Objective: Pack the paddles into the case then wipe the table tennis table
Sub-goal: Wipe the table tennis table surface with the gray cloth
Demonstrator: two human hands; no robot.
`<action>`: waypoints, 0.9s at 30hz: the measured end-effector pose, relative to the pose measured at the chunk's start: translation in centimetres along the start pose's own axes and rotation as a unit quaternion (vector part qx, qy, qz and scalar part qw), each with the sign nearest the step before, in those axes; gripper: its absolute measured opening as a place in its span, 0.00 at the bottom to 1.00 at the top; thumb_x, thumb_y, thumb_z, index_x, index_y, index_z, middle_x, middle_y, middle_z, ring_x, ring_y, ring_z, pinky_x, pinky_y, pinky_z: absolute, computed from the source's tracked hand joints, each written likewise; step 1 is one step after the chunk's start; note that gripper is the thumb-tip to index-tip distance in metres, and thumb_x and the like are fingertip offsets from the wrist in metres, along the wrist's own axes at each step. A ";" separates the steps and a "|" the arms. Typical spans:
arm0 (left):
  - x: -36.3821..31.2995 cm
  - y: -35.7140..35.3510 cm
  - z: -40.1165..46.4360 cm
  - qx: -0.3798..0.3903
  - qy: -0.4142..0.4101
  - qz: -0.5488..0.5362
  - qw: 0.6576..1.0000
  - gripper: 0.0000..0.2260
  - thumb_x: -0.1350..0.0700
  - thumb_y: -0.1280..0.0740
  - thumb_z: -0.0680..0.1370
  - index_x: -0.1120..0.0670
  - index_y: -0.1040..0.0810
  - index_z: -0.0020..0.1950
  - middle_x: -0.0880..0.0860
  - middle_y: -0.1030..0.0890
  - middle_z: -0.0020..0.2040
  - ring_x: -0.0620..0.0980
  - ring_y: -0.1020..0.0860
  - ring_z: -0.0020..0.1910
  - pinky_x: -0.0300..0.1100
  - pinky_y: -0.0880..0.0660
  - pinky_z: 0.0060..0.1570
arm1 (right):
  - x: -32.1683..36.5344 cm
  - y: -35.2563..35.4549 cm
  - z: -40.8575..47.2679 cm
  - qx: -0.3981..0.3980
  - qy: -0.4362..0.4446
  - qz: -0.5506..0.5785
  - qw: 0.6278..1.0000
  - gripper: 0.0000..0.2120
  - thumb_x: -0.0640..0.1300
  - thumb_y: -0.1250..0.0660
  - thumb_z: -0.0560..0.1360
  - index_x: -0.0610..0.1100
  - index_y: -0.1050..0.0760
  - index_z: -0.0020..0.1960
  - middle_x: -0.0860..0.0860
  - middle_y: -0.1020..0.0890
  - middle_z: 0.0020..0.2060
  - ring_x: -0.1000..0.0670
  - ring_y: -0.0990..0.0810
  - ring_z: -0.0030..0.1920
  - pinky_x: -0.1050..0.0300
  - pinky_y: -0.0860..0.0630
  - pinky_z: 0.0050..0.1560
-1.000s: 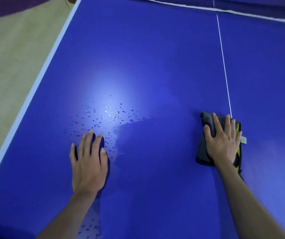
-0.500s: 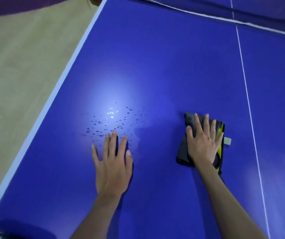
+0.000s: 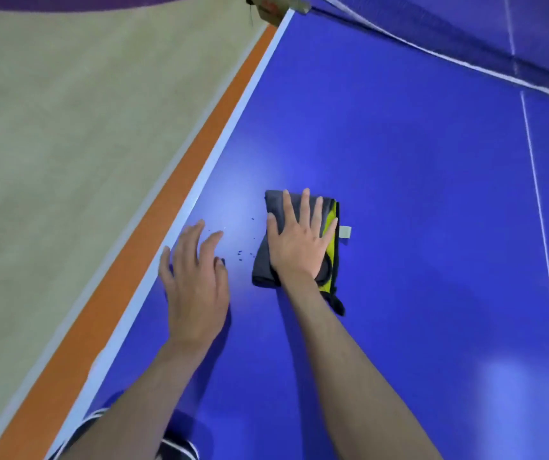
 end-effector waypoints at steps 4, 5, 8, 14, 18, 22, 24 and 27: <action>7.2 2.7 1.4 0.002 0.044 0.054 0.998 0.16 0.60 0.40 0.83 0.55 0.29 0.72 0.56 0.32 0.76 0.57 0.35 0.77 0.61 0.40 0.74 | 8.2 -1.4 -1.6 0.030 0.056 -0.006 0.998 0.28 0.62 0.55 0.86 0.59 0.53 0.84 0.51 0.54 0.85 0.44 0.59 0.84 0.31 0.58 0.79; 8.6 3.0 1.4 0.013 0.055 0.057 0.997 0.17 0.60 0.40 0.83 0.55 0.30 0.72 0.57 0.32 0.76 0.58 0.34 0.77 0.62 0.39 0.73 | 10.1 -1.8 -2.1 0.039 0.070 -0.004 0.997 0.28 0.61 0.56 0.86 0.59 0.53 0.84 0.51 0.55 0.84 0.44 0.60 0.84 0.31 0.59 0.79; 10.6 3.0 1.2 0.070 0.073 0.029 0.994 0.19 0.59 0.41 0.84 0.54 0.32 0.76 0.59 0.39 0.80 0.62 0.35 0.76 0.65 0.34 0.70 | 14.5 -2.7 -3.6 0.054 0.106 0.006 0.993 0.27 0.60 0.56 0.87 0.58 0.52 0.84 0.51 0.55 0.84 0.44 0.60 0.84 0.31 0.61 0.78; 10.7 2.9 -0.5 0.073 0.093 0.021 0.993 0.22 0.49 0.51 0.85 0.52 0.34 0.77 0.55 0.42 0.82 0.59 0.34 0.77 0.59 0.29 0.69 | 16.1 -3.6 -4.9 0.037 0.164 0.010 0.986 0.24 0.59 0.51 0.86 0.57 0.40 0.81 0.53 0.49 0.84 0.47 0.55 0.84 0.33 0.59 0.80; 10.2 3.1 -0.2 0.080 0.073 0.080 0.991 0.20 0.51 0.49 0.85 0.55 0.30 0.75 0.57 0.35 0.79 0.59 0.29 0.73 0.57 0.26 0.65 | 13.9 -3.4 -4.4 0.005 0.183 0.018 0.983 0.25 0.61 0.50 0.85 0.57 0.38 0.81 0.52 0.44 0.83 0.48 0.49 0.83 0.38 0.54 0.81; 10.3 3.6 -0.4 0.082 0.073 0.085 0.990 0.19 0.53 0.49 0.84 0.56 0.29 0.73 0.58 0.33 0.78 0.61 0.28 0.72 0.58 0.27 0.65 | 7.7 -2.4 -4.0 -0.032 0.119 0.017 0.992 0.26 0.61 0.50 0.84 0.57 0.36 0.81 0.52 0.39 0.82 0.46 0.44 0.82 0.38 0.49 0.81; 10.2 3.8 -0.4 0.083 0.072 0.078 0.991 0.18 0.55 0.48 0.84 0.56 0.28 0.71 0.59 0.32 0.77 0.62 0.28 0.71 0.60 0.27 0.64 | 2.9 -1.6 -4.2 -0.042 0.051 0.003 0.998 0.27 0.61 0.49 0.84 0.59 0.38 0.81 0.52 0.40 0.82 0.46 0.44 0.82 0.37 0.48 0.81; 10.0 3.9 -0.4 0.086 0.073 0.068 0.991 0.19 0.55 0.48 0.84 0.57 0.28 0.70 0.61 0.31 0.76 0.63 0.28 0.71 0.62 0.28 0.64 | -4.2 0.0 -6.0 -0.036 -0.057 -0.007 0.998 0.27 0.63 0.52 0.83 0.62 0.42 0.82 0.53 0.42 0.83 0.47 0.46 0.83 0.35 0.50 0.81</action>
Point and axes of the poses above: each hand's wrist, its own z-axis towards the middle knuckle, its own y-axis out of the back of the hand, x = y × z, the point moved 1 cm from there along z, towards the middle knuckle
